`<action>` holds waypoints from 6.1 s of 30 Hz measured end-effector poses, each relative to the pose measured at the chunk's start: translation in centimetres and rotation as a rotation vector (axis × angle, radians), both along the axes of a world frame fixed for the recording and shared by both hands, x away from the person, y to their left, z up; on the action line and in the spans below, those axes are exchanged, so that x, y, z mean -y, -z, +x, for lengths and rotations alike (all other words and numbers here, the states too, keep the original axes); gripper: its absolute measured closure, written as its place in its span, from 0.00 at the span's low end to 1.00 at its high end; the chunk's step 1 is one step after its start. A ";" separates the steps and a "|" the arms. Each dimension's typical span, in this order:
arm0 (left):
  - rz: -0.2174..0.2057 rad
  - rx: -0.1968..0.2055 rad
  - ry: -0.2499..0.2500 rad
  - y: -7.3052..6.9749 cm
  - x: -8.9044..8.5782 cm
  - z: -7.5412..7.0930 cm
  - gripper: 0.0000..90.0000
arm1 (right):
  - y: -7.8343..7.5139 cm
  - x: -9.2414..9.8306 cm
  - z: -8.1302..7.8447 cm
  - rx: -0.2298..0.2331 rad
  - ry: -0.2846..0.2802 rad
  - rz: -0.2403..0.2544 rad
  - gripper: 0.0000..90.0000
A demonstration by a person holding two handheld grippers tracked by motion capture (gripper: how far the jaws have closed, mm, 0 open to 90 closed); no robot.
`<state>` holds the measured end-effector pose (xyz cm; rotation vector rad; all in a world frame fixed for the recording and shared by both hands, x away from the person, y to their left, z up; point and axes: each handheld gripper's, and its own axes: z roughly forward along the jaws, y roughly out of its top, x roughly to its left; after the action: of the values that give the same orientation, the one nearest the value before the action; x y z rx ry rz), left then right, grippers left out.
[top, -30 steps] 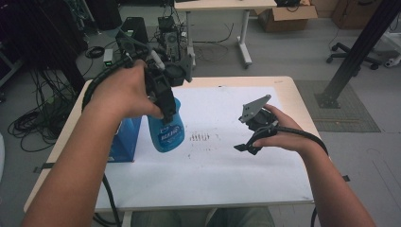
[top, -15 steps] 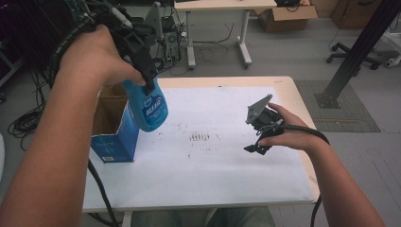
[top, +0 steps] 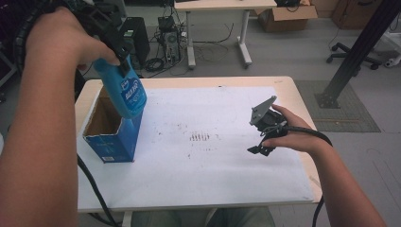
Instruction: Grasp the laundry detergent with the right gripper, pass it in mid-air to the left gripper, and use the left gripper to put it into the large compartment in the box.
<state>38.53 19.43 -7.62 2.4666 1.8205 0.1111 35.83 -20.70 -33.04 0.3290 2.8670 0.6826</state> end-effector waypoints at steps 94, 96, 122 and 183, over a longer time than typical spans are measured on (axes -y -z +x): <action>0.051 -0.098 -0.257 19.0 -8.0 3.7 0.42 | 2.3 0.2 0.0 -0.042 0.014 0.049 0.03; 0.055 -0.102 -0.254 19.4 -8.0 3.8 0.42 | 2.4 0.2 0.1 -0.043 0.015 0.047 0.03; 0.049 -0.110 -0.249 22.2 -8.0 4.0 0.42 | 3.3 0.2 0.3 -0.059 0.019 0.051 0.03; 0.020 -0.031 -0.273 17.6 -7.7 2.5 0.18 | 3.0 0.3 -0.5 -0.050 0.002 0.068 0.03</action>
<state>41.07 27.15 -25.24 2.2292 2.1700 0.1065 35.35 -21.04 -35.99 0.3629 2.8948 0.7834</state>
